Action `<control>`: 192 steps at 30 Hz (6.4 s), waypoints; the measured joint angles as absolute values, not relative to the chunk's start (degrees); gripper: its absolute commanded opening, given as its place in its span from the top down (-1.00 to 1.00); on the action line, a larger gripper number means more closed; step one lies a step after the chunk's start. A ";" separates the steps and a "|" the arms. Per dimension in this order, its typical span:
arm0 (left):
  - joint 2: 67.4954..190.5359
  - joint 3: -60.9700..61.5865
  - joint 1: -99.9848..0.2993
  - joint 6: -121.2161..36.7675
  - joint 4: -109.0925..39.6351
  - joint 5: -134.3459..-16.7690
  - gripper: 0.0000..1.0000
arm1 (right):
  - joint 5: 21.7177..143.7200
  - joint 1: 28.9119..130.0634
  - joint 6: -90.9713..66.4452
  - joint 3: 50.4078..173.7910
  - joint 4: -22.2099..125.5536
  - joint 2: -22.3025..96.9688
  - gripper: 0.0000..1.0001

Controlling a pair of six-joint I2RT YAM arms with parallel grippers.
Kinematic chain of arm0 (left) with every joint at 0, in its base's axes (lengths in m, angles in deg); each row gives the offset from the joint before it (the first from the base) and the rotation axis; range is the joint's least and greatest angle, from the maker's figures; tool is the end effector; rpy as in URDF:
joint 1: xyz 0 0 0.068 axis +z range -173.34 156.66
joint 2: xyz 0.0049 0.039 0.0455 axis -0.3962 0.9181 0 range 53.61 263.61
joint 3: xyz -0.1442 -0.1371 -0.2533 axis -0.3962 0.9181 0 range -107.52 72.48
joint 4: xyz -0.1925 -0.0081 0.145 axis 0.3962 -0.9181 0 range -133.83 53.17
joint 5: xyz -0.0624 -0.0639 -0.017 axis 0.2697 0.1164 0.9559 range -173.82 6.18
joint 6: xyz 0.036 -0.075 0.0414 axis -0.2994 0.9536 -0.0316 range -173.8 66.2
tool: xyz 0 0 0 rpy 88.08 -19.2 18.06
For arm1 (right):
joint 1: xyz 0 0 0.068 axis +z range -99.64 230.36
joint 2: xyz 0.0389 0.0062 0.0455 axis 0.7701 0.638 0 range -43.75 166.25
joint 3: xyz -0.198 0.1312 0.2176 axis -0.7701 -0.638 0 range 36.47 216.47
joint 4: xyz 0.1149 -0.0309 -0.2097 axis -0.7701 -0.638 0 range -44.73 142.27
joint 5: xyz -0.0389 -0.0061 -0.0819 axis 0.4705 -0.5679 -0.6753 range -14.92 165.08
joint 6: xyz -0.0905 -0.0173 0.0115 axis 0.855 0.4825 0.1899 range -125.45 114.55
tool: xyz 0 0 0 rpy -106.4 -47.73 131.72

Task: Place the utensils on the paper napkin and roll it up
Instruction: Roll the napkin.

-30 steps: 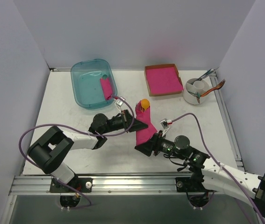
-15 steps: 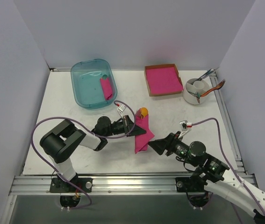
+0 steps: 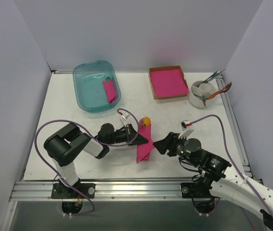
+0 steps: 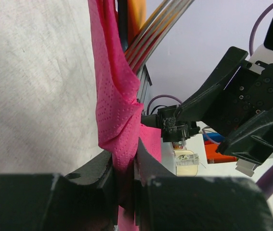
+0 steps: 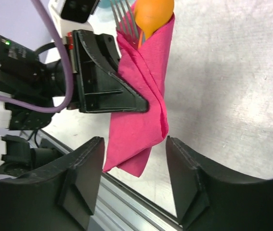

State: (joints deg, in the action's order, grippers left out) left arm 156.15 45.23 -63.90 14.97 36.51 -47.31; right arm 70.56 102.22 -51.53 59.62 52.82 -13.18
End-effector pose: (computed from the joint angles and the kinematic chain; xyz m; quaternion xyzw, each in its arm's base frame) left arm 0.2291 -0.2615 0.2152 0.0447 0.7153 -0.6687 0.1980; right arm 0.0880 0.1016 0.2854 -0.0116 0.7479 0.4808 0.4575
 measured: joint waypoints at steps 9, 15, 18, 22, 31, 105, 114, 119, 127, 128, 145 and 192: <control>154.80 46.76 -64.60 9.66 36.22 -48.62 0.95 | 73.03 102.22 -50.77 61.79 54.25 -7.13 0.35; 148.50 46.76 -65.39 4.85 34.41 -50.08 0.95 | 74.96 102.22 -50.75 63.01 56.63 0.24 0.36; 146.43 46.76 -65.76 3.25 32.95 -50.56 0.95 | 75.53 102.22 -50.77 63.01 57.31 1.81 0.36; 144.94 46.76 -66.15 2.25 31.04 -50.91 0.95 | 75.61 102.22 -50.83 62.99 58.53 1.92 0.31; 143.91 46.76 -67.07 2.05 28.97 -51.00 0.95 | 77.01 102.22 -51.03 61.66 61.11 0.22 0.24; 134.34 46.74 -68.20 5.92 22.85 -50.91 0.95 | 87.44 102.15 -53.22 52.72 81.11 -2.38 0.20; 134.58 46.74 -68.20 7.38 24.73 -50.34 0.95 | 87.81 102.17 -53.17 52.72 81.26 -2.71 0.31; 136.63 46.74 -68.10 9.20 28.20 -49.14 0.95 | 88.27 102.15 -53.15 52.56 81.92 -2.34 0.77; 137.79 46.72 -67.92 10.07 30.67 -47.94 0.71 | 88.42 102.11 -53.30 52.21 81.70 -3.45 1.00; 137.75 46.72 -67.94 10.05 30.65 -47.94 0.52 | 88.47 102.11 -53.28 52.19 81.57 -3.56 1.00; 135.63 46.54 -67.94 7.89 27.96 -48.75 -0.75 | 90.00 102.22 -52.28 52.19 81.15 -4.00 1.00; 132.33 50.43 -75.18 2.49 25.51 -56.33 0.04 | 80.62 102.22 -53.65 52.39 81.63 -6.80 1.00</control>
